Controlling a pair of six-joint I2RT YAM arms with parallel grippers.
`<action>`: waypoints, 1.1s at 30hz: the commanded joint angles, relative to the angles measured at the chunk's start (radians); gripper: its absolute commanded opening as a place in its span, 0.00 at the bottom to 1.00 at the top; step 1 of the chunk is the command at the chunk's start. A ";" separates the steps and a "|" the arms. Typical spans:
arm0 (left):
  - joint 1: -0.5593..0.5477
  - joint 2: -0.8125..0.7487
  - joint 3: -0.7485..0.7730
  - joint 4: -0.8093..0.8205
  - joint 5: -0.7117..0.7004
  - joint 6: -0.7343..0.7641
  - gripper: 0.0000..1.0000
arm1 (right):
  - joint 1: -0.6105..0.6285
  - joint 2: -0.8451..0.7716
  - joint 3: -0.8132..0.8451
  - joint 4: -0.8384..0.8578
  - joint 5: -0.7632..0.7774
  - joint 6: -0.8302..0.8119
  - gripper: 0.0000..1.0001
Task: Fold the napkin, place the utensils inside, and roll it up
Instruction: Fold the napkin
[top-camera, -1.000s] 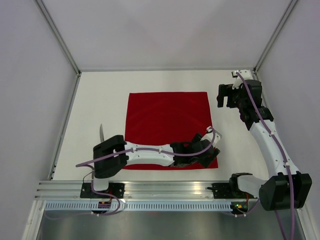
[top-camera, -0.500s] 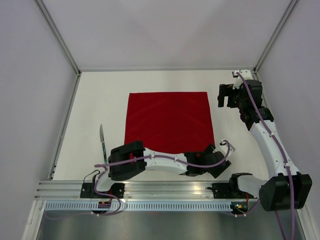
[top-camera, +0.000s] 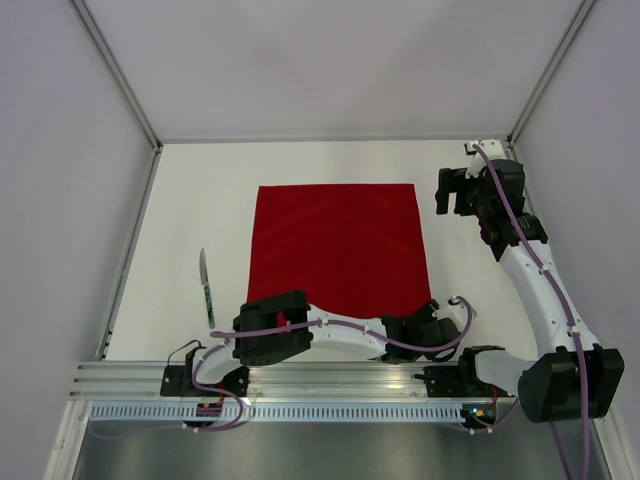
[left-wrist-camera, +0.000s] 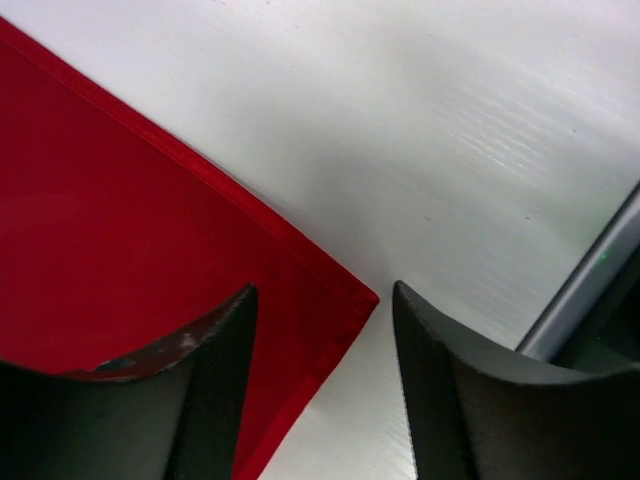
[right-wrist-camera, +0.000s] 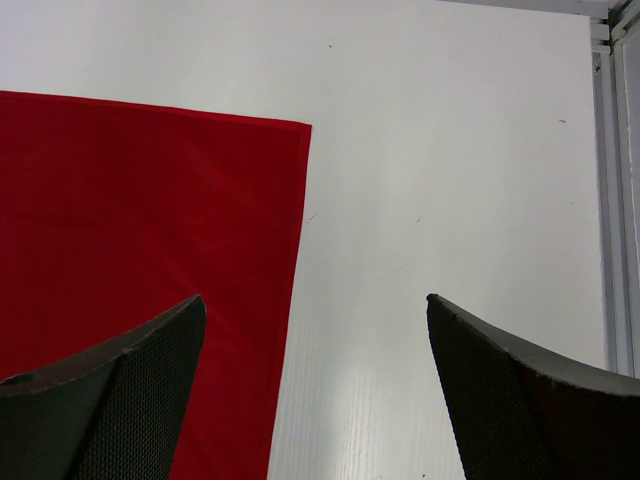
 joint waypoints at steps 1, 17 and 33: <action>-0.010 0.012 0.043 0.033 -0.081 0.062 0.59 | 0.003 -0.022 0.033 -0.003 0.028 0.000 0.96; -0.010 -0.020 0.005 0.093 -0.098 0.125 0.02 | 0.002 -0.020 0.028 0.000 0.018 -0.003 0.95; 0.047 -0.201 -0.070 0.125 0.072 0.023 0.02 | 0.003 -0.014 0.027 -0.001 0.016 -0.010 0.95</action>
